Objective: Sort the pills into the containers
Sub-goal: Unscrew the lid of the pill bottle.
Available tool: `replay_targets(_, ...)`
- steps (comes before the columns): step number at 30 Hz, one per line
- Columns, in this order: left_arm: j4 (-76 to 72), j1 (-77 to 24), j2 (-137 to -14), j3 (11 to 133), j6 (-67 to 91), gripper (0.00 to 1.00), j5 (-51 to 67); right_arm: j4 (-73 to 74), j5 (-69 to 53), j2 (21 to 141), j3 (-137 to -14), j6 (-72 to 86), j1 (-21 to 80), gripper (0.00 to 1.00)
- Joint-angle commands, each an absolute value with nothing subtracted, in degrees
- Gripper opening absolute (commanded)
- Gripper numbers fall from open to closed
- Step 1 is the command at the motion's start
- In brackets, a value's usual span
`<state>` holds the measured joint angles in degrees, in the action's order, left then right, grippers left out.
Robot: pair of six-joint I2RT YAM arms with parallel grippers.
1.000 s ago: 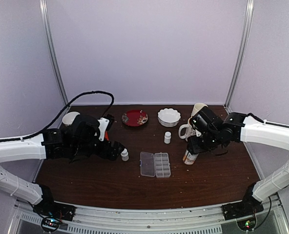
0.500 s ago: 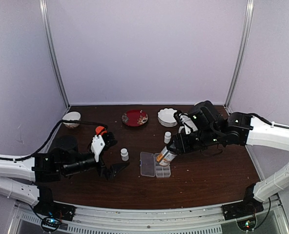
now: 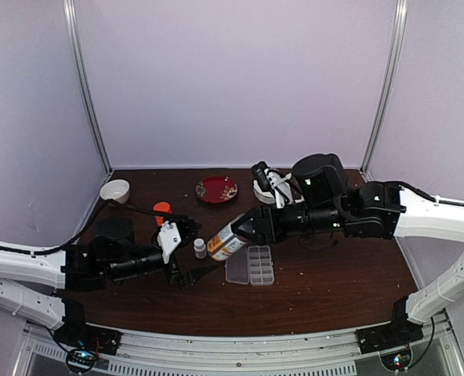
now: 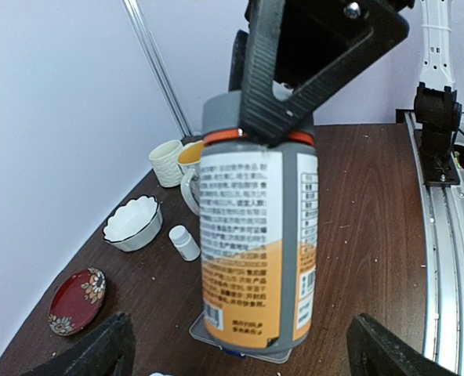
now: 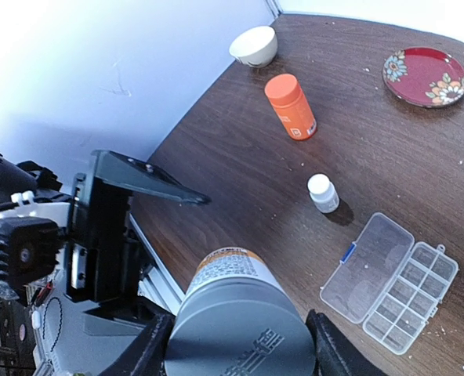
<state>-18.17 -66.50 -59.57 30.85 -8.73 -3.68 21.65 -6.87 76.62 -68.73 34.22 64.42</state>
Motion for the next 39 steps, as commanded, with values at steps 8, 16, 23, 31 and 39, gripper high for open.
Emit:
replay_targets(8, -22.61, -66.88, -61.81, 33.55, -3.80, 0.97, -7.24, 16.80, -4.25, 81.24, -75.14, 32.08, 67.56, 0.26)
replay_targets(16, -24.65, -66.88, -62.22, 32.61, -2.51, 0.80, -7.92, 14.55, -5.49, 81.00, -74.12, 32.31, 68.03, 0.26)
replay_targets(23, -24.81, -66.87, -61.90, 31.83, -2.97, 0.64, -6.61, 14.01, -6.47, 80.77, -73.56, 31.96, 68.03, 0.26)
replay_targets(31, -20.04, -66.22, -60.36, 32.65, -4.70, 0.35, 2.58, 15.58, -11.64, 79.22, -72.03, 21.63, 68.07, 0.26)
replay_targets(39, -16.90, -62.61, -57.55, 33.16, -2.86, 0.24, 15.68, 17.34, -20.66, 78.92, -71.97, 1.44, 67.95, 0.26)
